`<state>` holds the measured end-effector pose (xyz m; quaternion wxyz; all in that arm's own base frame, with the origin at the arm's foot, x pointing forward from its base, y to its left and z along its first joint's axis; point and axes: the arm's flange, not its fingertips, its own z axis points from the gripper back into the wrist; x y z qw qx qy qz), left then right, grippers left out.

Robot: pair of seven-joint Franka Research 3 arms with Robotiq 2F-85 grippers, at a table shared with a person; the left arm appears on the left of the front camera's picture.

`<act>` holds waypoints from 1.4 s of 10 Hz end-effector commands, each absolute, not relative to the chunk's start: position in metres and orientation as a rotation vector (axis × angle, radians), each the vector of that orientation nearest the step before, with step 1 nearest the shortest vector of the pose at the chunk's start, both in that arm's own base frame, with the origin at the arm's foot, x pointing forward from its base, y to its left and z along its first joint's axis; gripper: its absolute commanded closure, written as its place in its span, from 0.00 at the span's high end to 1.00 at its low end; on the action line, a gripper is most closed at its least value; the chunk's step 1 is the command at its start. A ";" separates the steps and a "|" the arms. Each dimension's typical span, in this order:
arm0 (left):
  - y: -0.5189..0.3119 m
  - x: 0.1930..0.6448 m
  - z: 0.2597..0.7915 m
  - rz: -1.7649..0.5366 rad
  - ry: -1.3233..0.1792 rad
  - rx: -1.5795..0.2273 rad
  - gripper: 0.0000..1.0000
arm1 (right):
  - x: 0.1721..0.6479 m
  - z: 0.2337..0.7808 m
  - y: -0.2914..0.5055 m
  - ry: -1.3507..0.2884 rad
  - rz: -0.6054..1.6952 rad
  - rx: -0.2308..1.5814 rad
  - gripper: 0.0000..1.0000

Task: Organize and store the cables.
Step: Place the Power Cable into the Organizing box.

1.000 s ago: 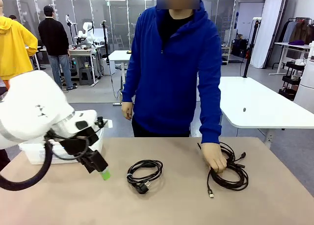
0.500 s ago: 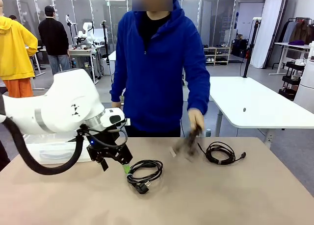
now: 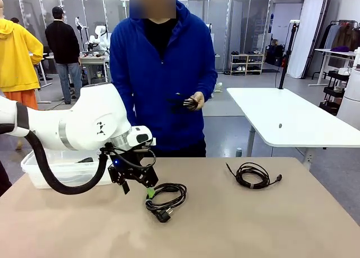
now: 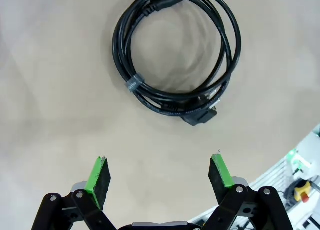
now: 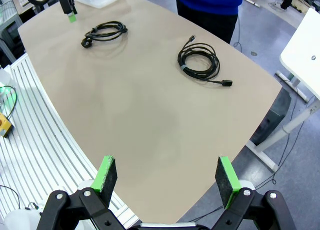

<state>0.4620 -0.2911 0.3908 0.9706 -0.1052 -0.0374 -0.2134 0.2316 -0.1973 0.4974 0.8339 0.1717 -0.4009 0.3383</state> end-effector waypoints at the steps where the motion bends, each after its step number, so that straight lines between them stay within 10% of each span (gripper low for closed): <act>1: -0.298 0.485 0.379 -0.400 -0.085 -0.183 1.00 | 0.230 0.498 -0.199 -0.857 0.731 0.367 1.00; 14: -0.323 0.508 0.324 -0.150 -0.057 -0.072 1.00 | 0.230 0.498 -0.199 -0.857 0.731 0.367 1.00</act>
